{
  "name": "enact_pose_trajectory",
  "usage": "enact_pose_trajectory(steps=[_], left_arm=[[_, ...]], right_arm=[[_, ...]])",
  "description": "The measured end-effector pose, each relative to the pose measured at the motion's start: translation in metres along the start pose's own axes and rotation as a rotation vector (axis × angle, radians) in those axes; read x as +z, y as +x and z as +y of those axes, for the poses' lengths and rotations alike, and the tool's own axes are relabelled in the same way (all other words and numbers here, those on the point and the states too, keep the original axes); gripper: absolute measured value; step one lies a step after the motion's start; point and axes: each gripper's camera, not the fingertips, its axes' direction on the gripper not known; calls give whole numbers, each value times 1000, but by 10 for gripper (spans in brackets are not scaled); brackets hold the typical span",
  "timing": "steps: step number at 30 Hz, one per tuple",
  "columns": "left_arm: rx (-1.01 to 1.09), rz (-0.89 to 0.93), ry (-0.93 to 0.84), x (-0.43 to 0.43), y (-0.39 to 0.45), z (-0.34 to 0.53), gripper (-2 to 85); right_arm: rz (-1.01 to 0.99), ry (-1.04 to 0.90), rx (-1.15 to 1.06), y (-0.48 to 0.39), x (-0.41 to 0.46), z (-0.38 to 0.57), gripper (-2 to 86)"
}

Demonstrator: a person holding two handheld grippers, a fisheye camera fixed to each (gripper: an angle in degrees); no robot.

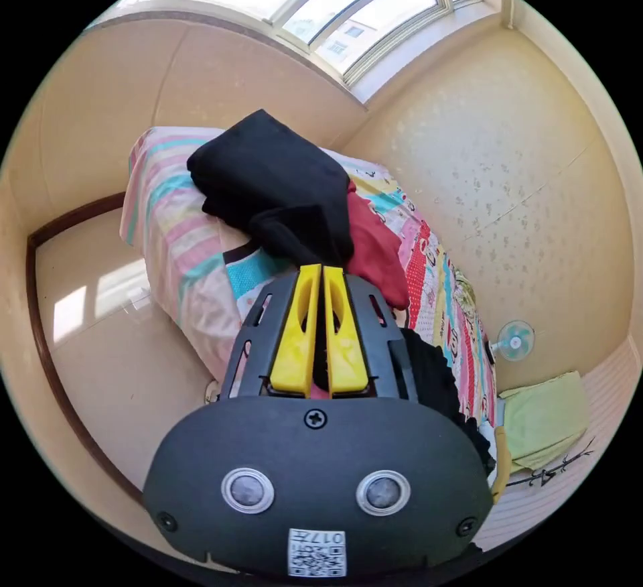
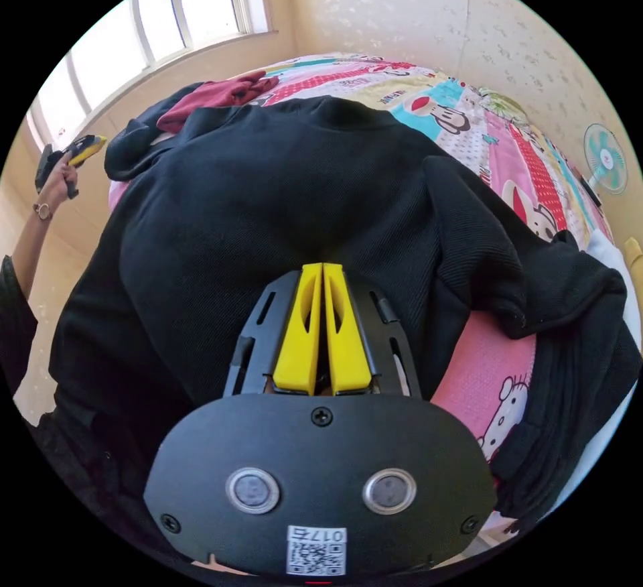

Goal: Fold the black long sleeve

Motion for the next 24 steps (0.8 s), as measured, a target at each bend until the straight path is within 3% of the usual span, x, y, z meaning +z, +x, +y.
enact_pose_trajectory(steps=[3, 7, 9, 13, 19, 22, 24], left_arm=[[8, 15, 57, -13, 0, -1, -2], [-26, -45, 3, -13, 15, -15, 27], [-119, -7, -136, 13, 3, -19, 114], [-239, 68, -353, 75, -25, -3, 140], [-107, 14, -252, 69, 25, 31, 54], [-189, 108, 4, 22, 48, 35, 35], [-113, 183, 165, -18, 103, 28, 31]], right_arm=[[-63, 1, 25, 20, 7, 8, 2], [-149, 6, 61, 46, 16, 18, 2], [-208, 14, 85, 63, 22, 26, 2], [-232, 19, 93, 76, 31, 36, 3], [-257, 21, 104, 95, 46, 52, 3], [-285, 22, 116, 105, 54, 60, 3], [-298, 26, 121, 111, 59, 67, 2]])
